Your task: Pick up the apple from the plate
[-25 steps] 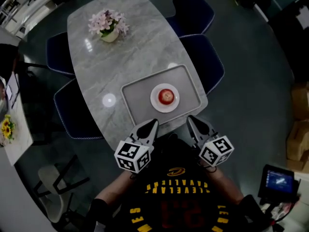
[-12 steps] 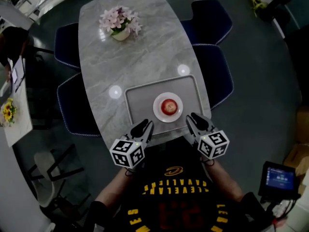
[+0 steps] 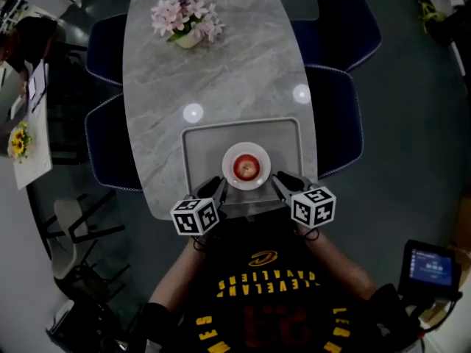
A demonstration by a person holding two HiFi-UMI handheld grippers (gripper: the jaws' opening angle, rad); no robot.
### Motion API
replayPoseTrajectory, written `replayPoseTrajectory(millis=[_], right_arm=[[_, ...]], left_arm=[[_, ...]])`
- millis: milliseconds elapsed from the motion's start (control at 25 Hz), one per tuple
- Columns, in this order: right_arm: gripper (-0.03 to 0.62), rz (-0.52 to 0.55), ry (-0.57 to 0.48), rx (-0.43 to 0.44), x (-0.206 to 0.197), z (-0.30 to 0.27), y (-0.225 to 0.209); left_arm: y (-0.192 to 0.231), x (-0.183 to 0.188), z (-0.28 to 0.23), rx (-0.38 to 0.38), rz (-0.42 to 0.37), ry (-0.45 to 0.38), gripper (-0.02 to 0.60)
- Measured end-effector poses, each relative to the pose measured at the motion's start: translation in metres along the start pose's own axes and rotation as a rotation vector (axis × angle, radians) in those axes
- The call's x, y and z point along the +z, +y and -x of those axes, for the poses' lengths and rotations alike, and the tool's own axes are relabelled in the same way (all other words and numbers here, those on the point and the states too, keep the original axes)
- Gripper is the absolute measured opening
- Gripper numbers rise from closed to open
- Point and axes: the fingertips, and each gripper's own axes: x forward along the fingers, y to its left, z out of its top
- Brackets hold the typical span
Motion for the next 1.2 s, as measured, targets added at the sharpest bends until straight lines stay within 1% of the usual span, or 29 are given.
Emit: replayPoseTrajectory(millis=[120,200,240,320,480,640,760,920,1080,1200], right_arm=[[0.084,-0.108,0.074,0.023,-0.011,-0.011,-0.019],[0.084,-0.156,0.094,0.032,-0.012,-0.018,-0.027],[0.083,-0.177,0.099,0.04,-0.011,-0.021,-0.028],[0.083,-0.198,0.117,0.058,-0.012,-0.029,-0.028],[0.083,-0.196,0.178,0.07,-0.014,-0.046,-0.033],[0.083,-0.229,0.214,0.052,-0.018,-0.057,-0.036],[0.083,-0.237,0.236,0.037,-0.022,-0.065,-0.042],[0.083,-0.249,0.247,0.038,-0.021,-0.067,-0.04],[0.083,-0.263,0.257,0.04,-0.021,-0.067,-0.039],[0.083,-0.264,0.263,0.051,-0.02,-0.066,-0.035]], left_arm=[[0.008,-0.009,-0.013,0.03,0.1,0.013,0.074],[0.014,-0.014,-0.019,0.028,0.175,0.029,0.074],[0.017,-0.014,-0.022,0.026,0.193,0.038,0.074],[0.021,-0.016,-0.026,0.029,0.188,0.056,0.074],[0.03,-0.015,-0.036,0.025,0.176,0.083,0.074],[0.039,-0.007,-0.043,0.011,0.156,0.114,0.074],[0.043,-0.008,-0.052,-0.011,0.143,0.149,0.074],[0.041,-0.016,-0.058,-0.05,0.186,0.197,0.074],[0.046,-0.021,-0.06,-0.053,0.249,0.215,0.074],[0.045,-0.02,-0.058,-0.063,0.253,0.226,0.074]])
